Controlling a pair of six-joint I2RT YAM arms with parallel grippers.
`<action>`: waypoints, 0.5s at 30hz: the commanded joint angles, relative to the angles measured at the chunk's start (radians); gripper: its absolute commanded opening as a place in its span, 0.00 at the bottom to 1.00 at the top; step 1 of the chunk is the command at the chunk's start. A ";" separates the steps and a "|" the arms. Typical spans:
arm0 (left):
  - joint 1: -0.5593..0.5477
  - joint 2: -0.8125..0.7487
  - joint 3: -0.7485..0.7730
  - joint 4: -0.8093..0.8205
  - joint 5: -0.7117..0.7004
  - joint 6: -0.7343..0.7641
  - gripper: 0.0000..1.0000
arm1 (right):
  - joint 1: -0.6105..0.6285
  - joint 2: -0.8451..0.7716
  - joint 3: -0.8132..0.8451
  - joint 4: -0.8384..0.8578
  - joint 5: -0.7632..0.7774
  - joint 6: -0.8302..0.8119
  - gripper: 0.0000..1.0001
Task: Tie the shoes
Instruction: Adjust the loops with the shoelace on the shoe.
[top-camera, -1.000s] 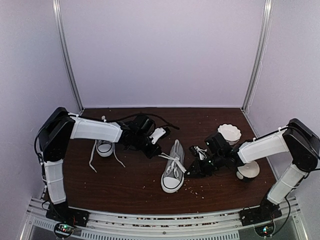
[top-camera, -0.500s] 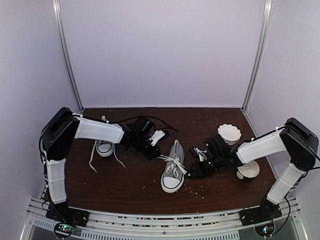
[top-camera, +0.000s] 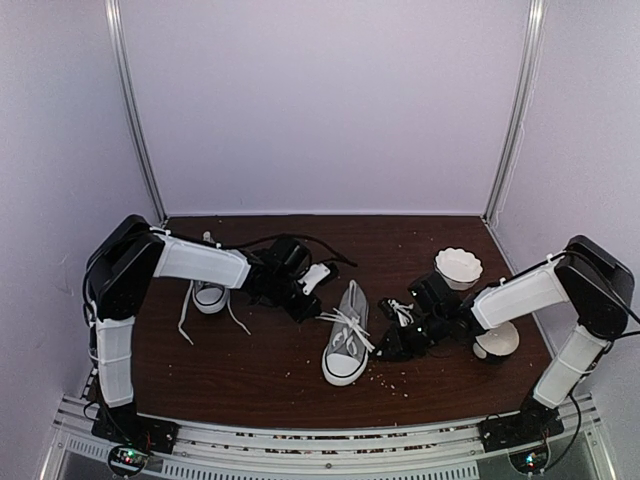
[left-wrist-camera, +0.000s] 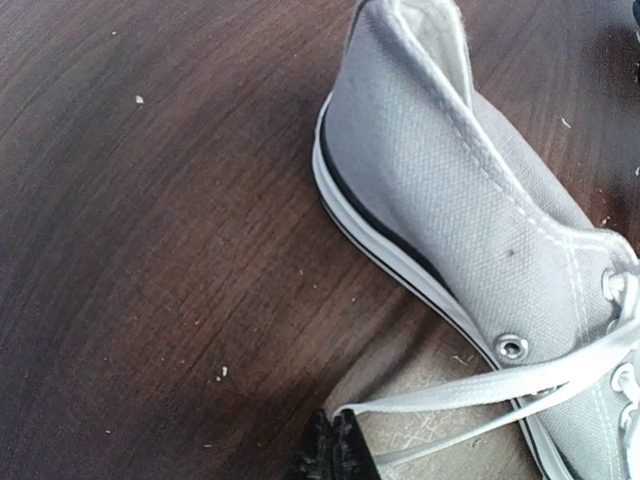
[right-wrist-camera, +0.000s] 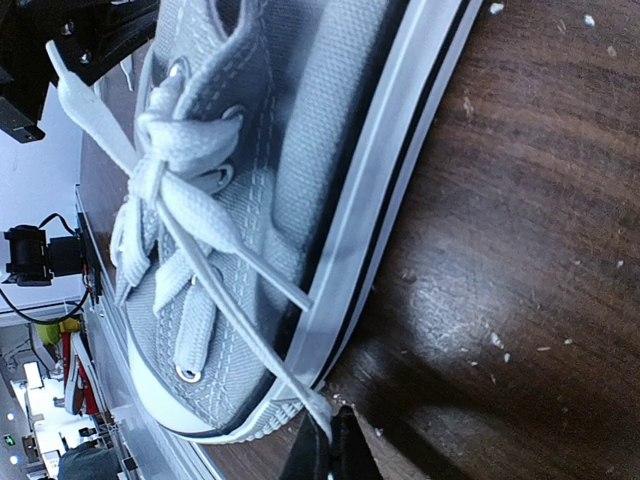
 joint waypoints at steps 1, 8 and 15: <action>0.039 0.030 -0.014 0.000 -0.047 0.011 0.00 | 0.001 0.022 -0.031 -0.070 0.001 -0.019 0.00; 0.046 0.042 -0.018 0.001 -0.047 0.010 0.00 | -0.003 0.037 -0.037 -0.074 -0.001 -0.033 0.00; 0.048 0.053 -0.026 0.006 -0.031 0.009 0.00 | -0.006 0.043 -0.035 -0.073 -0.002 -0.041 0.00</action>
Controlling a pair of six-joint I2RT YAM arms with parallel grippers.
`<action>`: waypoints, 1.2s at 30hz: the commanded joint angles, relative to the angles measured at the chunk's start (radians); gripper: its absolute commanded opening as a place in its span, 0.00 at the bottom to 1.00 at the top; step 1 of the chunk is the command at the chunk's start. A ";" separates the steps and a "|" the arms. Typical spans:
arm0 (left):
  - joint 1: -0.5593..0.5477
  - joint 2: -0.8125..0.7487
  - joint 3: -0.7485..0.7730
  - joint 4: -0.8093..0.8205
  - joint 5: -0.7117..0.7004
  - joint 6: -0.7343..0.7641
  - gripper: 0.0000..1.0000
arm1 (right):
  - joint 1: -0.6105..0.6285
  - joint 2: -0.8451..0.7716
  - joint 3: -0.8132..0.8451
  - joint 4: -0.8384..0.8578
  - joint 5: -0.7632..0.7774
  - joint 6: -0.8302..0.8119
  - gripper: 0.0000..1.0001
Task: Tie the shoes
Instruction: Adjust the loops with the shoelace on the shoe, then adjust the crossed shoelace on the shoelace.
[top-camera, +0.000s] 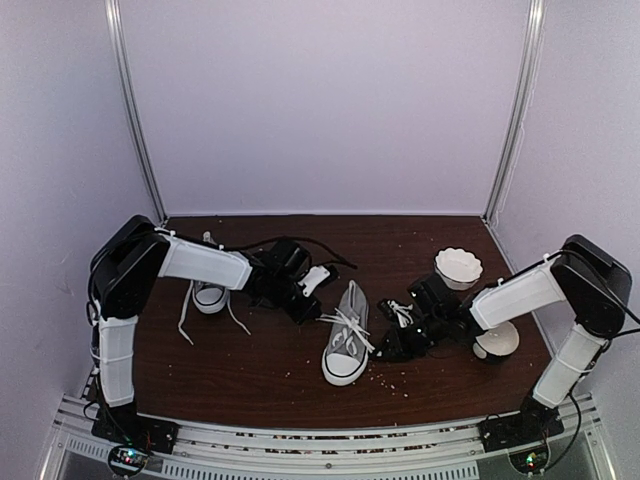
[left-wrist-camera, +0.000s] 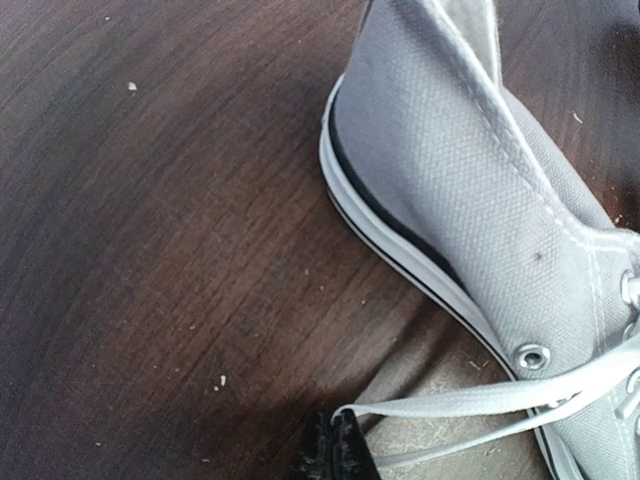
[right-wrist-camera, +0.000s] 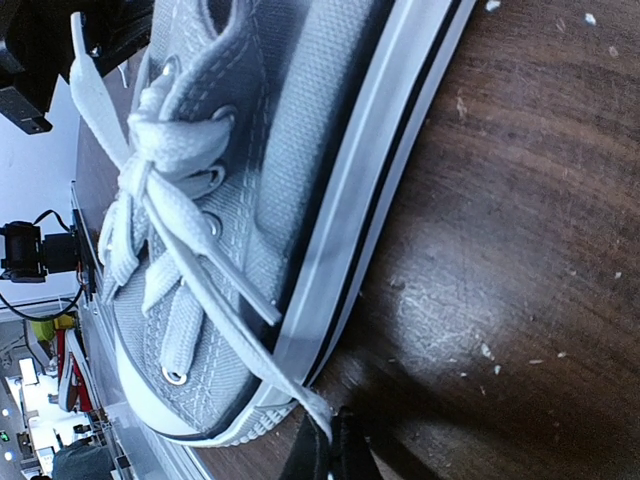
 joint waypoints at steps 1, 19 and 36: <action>0.040 0.024 -0.025 -0.010 -0.027 0.013 0.00 | -0.003 0.021 -0.025 -0.090 -0.002 -0.020 0.00; 0.038 -0.193 -0.159 0.108 0.129 0.109 0.49 | -0.076 -0.243 0.090 -0.403 -0.011 -0.306 0.38; 0.028 -0.201 0.004 -0.008 0.397 0.375 0.49 | -0.101 0.001 0.326 -0.355 -0.035 -0.484 0.33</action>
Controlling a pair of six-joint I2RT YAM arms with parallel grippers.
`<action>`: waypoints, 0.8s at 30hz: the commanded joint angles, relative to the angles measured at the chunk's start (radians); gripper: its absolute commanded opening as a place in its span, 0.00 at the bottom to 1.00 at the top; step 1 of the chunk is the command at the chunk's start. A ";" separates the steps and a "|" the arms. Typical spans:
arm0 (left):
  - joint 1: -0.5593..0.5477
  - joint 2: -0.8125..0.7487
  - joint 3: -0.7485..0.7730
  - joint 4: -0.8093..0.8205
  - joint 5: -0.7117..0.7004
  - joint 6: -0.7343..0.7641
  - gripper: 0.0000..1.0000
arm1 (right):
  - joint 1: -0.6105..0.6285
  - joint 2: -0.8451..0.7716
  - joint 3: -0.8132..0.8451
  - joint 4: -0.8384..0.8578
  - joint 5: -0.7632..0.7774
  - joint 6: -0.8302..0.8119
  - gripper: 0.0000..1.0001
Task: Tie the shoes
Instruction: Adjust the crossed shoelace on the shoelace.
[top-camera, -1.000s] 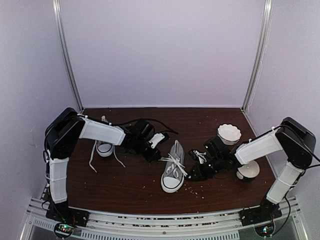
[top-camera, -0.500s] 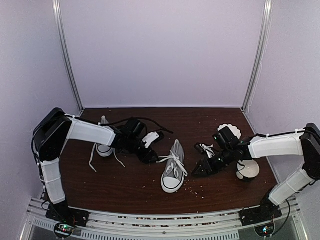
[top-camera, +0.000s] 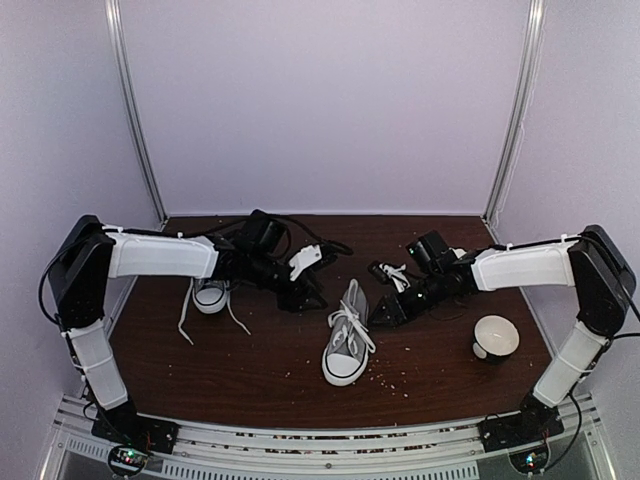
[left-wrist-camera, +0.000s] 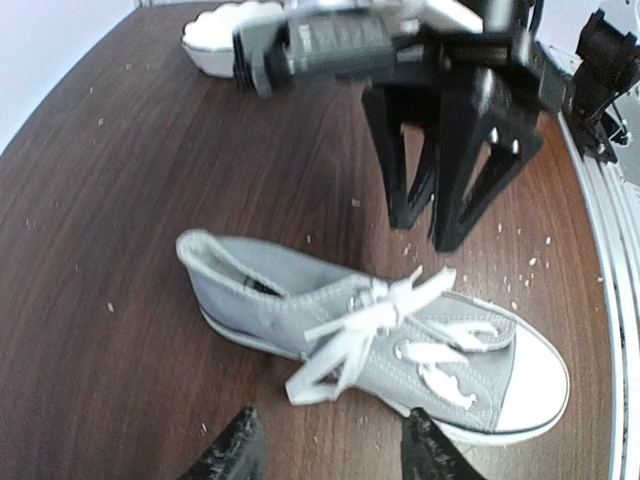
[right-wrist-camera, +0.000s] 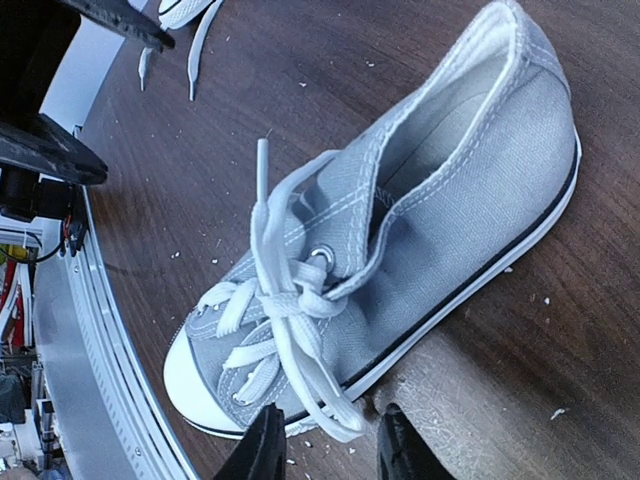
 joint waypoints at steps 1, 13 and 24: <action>-0.001 0.089 0.123 -0.057 0.103 0.060 0.50 | -0.003 0.032 0.029 0.012 -0.025 -0.048 0.34; -0.014 0.210 0.235 -0.079 0.212 -0.001 0.40 | -0.003 0.103 0.047 0.037 -0.062 -0.099 0.23; -0.032 0.250 0.272 -0.085 0.216 -0.018 0.33 | 0.005 0.109 0.055 0.028 -0.073 -0.118 0.26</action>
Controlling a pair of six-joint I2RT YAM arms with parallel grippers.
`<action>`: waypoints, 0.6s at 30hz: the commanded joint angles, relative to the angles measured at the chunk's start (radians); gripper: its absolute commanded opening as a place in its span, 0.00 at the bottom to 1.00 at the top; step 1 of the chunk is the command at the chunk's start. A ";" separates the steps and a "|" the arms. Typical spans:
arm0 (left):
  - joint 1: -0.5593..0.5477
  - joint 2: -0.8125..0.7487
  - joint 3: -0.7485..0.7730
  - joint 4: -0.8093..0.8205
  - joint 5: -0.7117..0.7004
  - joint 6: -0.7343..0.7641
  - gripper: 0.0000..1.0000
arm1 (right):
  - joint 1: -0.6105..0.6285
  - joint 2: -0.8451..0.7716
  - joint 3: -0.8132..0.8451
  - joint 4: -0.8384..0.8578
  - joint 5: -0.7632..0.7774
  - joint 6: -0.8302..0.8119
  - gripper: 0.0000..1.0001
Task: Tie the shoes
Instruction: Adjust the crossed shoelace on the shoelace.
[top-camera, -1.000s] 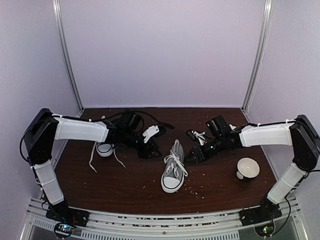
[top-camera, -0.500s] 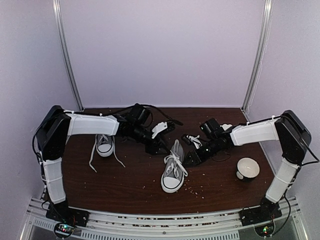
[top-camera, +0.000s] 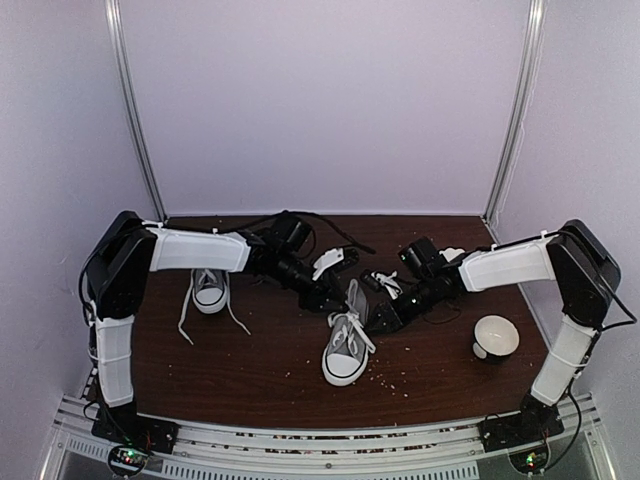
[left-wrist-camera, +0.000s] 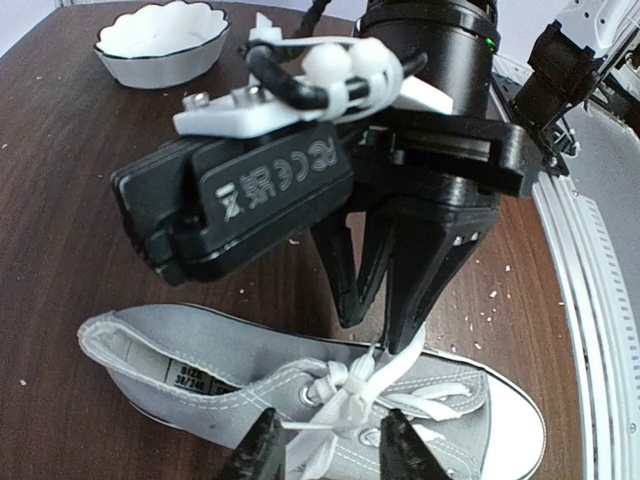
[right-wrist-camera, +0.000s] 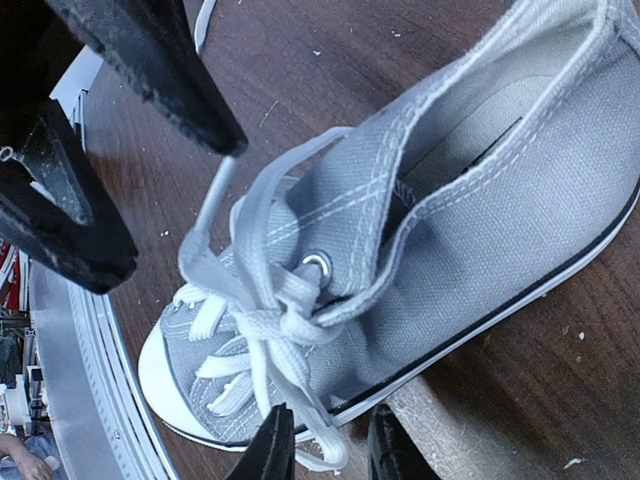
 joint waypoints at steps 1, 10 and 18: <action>-0.006 0.033 0.041 -0.001 0.026 -0.017 0.31 | 0.008 0.008 0.034 0.011 -0.017 -0.013 0.26; -0.007 0.028 0.024 -0.016 0.021 -0.015 0.20 | 0.013 0.032 0.044 0.025 -0.024 -0.007 0.17; -0.007 0.012 0.007 0.009 0.018 -0.025 0.00 | 0.013 0.027 0.038 0.026 -0.022 -0.013 0.07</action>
